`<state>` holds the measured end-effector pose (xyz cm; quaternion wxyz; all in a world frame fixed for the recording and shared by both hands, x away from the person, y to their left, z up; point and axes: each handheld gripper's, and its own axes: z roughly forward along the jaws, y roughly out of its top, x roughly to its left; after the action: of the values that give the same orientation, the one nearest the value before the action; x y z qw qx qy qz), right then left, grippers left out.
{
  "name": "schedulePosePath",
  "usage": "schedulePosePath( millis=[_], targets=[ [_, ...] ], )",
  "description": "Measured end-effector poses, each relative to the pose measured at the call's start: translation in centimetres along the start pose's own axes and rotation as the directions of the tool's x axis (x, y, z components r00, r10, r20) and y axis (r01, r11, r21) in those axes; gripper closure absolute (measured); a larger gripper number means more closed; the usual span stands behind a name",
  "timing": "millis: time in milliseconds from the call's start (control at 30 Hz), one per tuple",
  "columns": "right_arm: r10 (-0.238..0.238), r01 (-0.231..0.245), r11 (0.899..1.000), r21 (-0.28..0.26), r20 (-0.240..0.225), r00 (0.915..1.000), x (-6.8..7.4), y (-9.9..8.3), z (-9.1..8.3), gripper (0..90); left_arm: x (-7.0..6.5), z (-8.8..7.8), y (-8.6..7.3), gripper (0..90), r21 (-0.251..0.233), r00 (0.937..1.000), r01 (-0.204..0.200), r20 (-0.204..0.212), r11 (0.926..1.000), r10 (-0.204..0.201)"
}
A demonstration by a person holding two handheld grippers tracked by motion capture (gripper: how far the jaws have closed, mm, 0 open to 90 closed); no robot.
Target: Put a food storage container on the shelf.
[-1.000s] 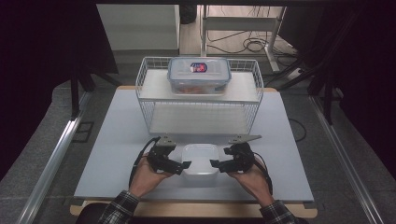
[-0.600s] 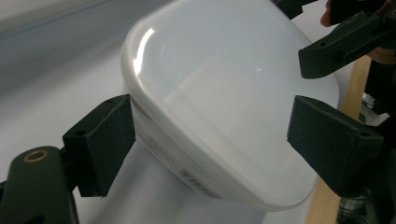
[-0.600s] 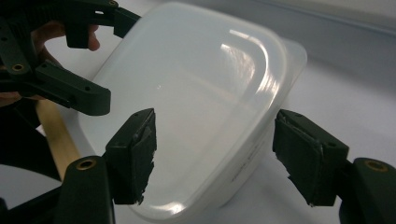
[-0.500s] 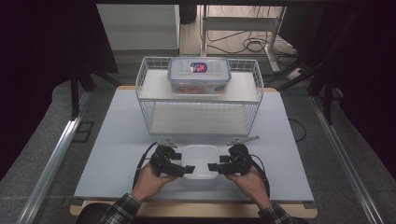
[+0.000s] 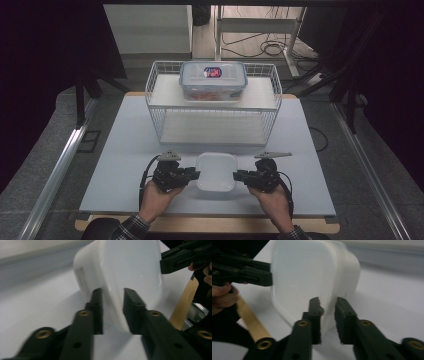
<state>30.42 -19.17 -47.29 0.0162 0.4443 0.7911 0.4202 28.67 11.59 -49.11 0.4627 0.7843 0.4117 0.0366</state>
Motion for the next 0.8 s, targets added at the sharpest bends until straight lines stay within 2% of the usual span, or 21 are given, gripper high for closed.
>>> schedulePosePath(
  millis=[67, 167, 300, 467, 800],
  targets=[
    [-0.021, 0.022, 1.0, -0.015, 0.036, 0.9991, 0.3, -0.1, 0.2, 77.5, 0.2, 0.1, 0.0, 78.9, -0.011, 0.9997, 0.023, 0.001, 0.9997, -0.023],
    [-0.039, 0.041, 0.998, -0.038, 0.056, 0.9977, 0.5, 0.0, 0.4, 77.7, 0.5, 0.3, -0.2, 79.0, -0.019, 0.9992, 0.041, 0.002, 0.999, -0.041],
    [-0.048, 0.053, 0.996, -0.068, 0.067, 0.9966, 0.7, 0.1, 0.4, 77.7, 0.5, 0.1, 0.0, 79.0, -0.035, 0.9991, 0.043, -0.004, 0.9985, -0.043],
    [-0.07, 0.079, 0.99, -0.121, 0.079, 0.9944, 1.2, 0.6, -0.1, 77.7, 0.3, -0.6, 0.8, 78.9, -0.065, 0.9995, 0.017, -0.023, 0.9978, -0.019],
    [-0.099, 0.112, 0.977, -0.179, 0.082, 0.9917, 1.9, 2.3, -1.0, 77.7, 0.0, -2.1, 3.0, 78.9, -0.106, 0.9985, -0.019, -0.053, 0.9941, 0.014]
  ],
)
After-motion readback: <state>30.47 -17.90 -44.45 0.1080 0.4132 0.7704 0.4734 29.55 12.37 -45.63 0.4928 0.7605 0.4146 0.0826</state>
